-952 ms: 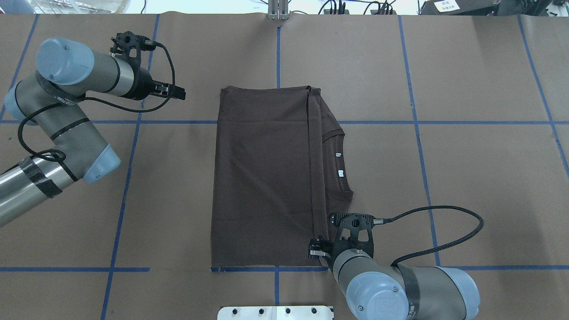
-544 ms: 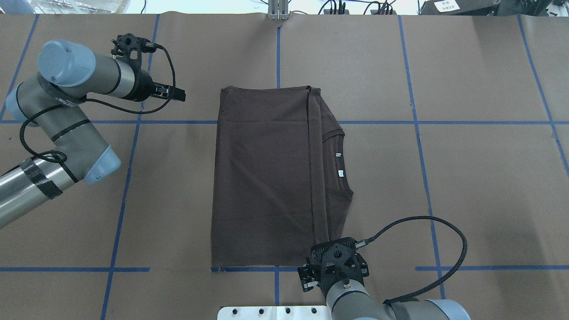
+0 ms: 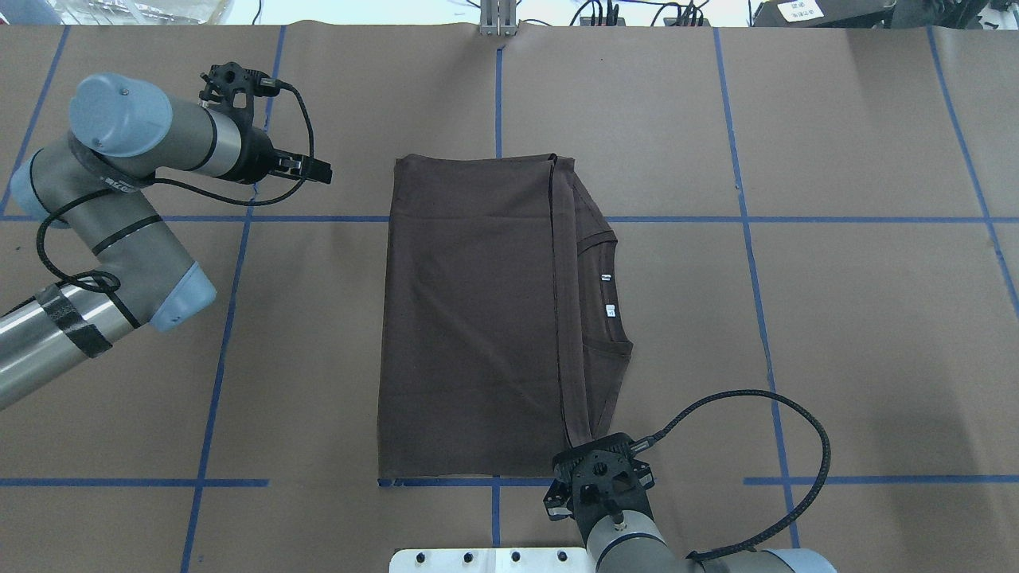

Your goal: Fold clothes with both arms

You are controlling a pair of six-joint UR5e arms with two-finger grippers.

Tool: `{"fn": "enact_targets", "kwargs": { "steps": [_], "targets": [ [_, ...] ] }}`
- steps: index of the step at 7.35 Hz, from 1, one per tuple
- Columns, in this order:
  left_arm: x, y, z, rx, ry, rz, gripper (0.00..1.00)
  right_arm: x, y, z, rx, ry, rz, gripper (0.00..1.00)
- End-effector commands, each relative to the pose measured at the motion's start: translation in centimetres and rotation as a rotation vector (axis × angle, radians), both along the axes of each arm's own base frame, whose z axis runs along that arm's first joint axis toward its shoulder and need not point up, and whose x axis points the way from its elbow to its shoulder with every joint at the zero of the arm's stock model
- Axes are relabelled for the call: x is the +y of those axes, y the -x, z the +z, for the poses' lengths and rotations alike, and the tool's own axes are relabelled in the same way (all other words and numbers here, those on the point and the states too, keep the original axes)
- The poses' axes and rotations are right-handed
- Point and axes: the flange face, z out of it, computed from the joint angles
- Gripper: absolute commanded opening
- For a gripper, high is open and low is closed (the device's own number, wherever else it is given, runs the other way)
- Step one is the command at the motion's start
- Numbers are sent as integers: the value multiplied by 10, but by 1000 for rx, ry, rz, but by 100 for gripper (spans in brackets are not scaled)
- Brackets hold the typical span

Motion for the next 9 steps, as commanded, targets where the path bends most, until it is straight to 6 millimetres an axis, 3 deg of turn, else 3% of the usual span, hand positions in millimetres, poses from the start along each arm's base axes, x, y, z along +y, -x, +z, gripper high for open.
{"fn": "enact_targets", "kwargs": {
  "steps": [1, 3, 4, 6, 7, 8, 9],
  "targets": [
    [0, 0, 0, 0, 0, 1, 100, -2, -1, 0, 3, -7, 4, 0],
    [1, -1, -1, 1, -1, 2, 100, -5, -6, 0, -4, -6, 13, 0],
    [2, -3, 1, -1, 2, 3, 100, -5, -23, 26, 14, 16, 32, 0],
    [3, -4, 1, -2, 0, 4, 100, 0, -29, 43, -37, 119, 113, 0],
    [2, -4, 2, -3, 0, 3, 100, 4, -28, 41, -57, 142, 125, 22],
    [2, -4, 2, -4, 1, 3, 100, 5, -27, 41, -57, 141, 125, 99],
    [3, -5, 2, -3, 2, 6, 100, 4, -29, 38, -63, 144, 124, 100]
  ]
}}
